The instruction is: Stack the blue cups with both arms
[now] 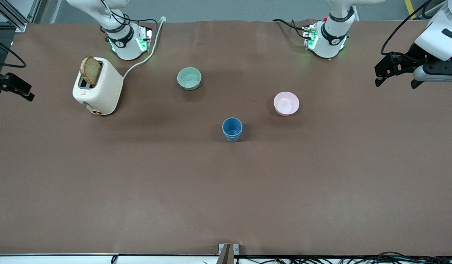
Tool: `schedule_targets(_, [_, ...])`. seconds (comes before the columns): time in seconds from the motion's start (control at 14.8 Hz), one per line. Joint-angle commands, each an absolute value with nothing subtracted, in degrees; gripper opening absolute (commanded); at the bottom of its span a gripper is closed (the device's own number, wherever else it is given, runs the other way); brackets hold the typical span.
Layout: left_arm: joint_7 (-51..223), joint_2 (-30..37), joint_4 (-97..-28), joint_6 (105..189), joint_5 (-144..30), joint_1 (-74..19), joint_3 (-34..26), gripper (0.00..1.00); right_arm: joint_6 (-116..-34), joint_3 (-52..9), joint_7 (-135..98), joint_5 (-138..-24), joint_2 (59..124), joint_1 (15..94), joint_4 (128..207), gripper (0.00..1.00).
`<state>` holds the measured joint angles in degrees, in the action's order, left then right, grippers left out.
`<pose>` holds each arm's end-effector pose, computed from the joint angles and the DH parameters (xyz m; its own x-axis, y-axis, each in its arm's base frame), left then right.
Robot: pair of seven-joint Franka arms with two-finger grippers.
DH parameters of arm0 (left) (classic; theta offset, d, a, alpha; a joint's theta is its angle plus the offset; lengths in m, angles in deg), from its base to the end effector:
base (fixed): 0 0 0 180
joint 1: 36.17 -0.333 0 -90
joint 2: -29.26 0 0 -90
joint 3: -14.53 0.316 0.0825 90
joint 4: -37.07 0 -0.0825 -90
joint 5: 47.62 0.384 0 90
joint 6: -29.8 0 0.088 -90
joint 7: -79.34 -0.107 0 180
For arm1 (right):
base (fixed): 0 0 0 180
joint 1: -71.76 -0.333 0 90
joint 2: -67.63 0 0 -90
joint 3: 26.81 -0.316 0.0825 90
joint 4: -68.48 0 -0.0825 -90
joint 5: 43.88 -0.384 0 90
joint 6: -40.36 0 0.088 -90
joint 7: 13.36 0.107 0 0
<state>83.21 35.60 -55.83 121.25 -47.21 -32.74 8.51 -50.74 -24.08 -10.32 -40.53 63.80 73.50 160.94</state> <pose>0.5149 -0.0885 0.6621 0.9916 -0.0972 0.0857 -0.0964 -0.9953 -0.0130 0.5335 -0.0488 0.6425 0.9905 -0.1295 0.0459 -0.1318 -0.9899 0.0529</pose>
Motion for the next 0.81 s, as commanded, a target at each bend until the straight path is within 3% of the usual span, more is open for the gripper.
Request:
schedule_targets(0.0, [82.41,35.07,-54.16,120.15,-47.27,-32.74,8.38,1.0,-49.91,-23.38,-11.77,-41.51,63.59,72.99,159.63,1.0])
schedule_targets(0.2, [82.41,35.07,-54.16,119.01,-47.18,-32.47,8.38,1.0,-45.78,-23.64,-12.04,-41.77,64.29,72.73,156.46,1.0])
schedule_targets(0.74, [82.32,34.98,-54.16,118.66,-47.18,-32.47,8.29,1.0,-44.98,-23.73,-11.87,-43.62,64.29,72.73,156.89,1.0])
